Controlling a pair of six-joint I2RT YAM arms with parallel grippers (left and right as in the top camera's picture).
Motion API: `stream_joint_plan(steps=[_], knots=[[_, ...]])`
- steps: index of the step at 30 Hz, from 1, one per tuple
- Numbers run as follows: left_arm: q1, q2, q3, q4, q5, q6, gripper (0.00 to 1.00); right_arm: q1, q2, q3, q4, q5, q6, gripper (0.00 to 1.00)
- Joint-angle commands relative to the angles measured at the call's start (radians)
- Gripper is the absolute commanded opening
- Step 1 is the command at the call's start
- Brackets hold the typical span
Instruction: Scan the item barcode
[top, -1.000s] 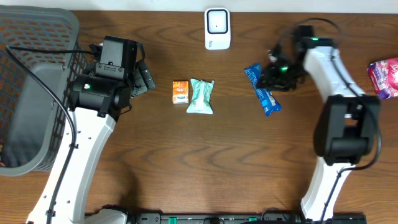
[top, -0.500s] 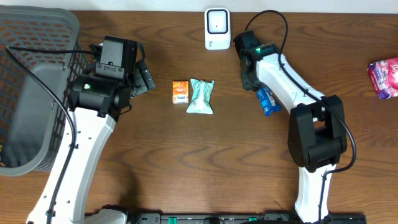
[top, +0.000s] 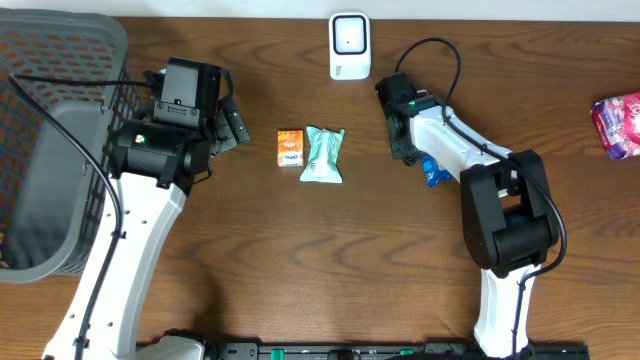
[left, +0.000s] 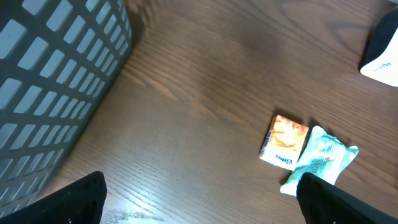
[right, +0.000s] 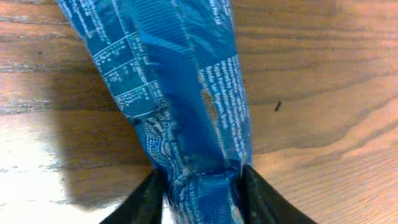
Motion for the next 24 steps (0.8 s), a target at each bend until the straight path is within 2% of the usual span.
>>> stream_joint_plan(steps=[1,2,3,5,10,15,20,24], knots=[[0.003,0.003,0.001,-0.003,-0.002,-0.001,0.98,-0.002,-0.008,-0.002,-0.006,-0.067,0.020,0.22],[0.003,0.003,0.001,-0.003,-0.002,-0.001,0.98,-0.005,-0.008,0.009,-0.010,-0.113,0.020,0.19],[0.003,0.003,0.001,-0.003,-0.002,-0.001,0.98,-0.011,-0.008,0.033,-0.021,-0.195,0.020,0.07],[0.003,0.003,0.001,-0.003,-0.002,-0.001,0.98,-0.035,-0.008,0.099,-0.054,-0.379,0.021,0.01],[0.003,0.003,0.001,-0.003,-0.002,-0.001,0.98,-0.121,-0.008,0.207,-0.113,-0.769,0.020,0.01],[0.003,0.003,0.001,-0.003,-0.002,-0.001,0.98,-0.244,-0.002,0.195,-0.111,-1.240,0.019,0.01],[0.003,0.003,0.001,-0.003,-0.002,-0.001,0.98,-0.339,0.000,0.060,-0.058,-1.459,0.040,0.01],[0.003,0.003,0.001,-0.003,-0.002,-0.001,0.98,-0.395,0.000,-0.098,0.070,-1.514,0.127,0.01]])
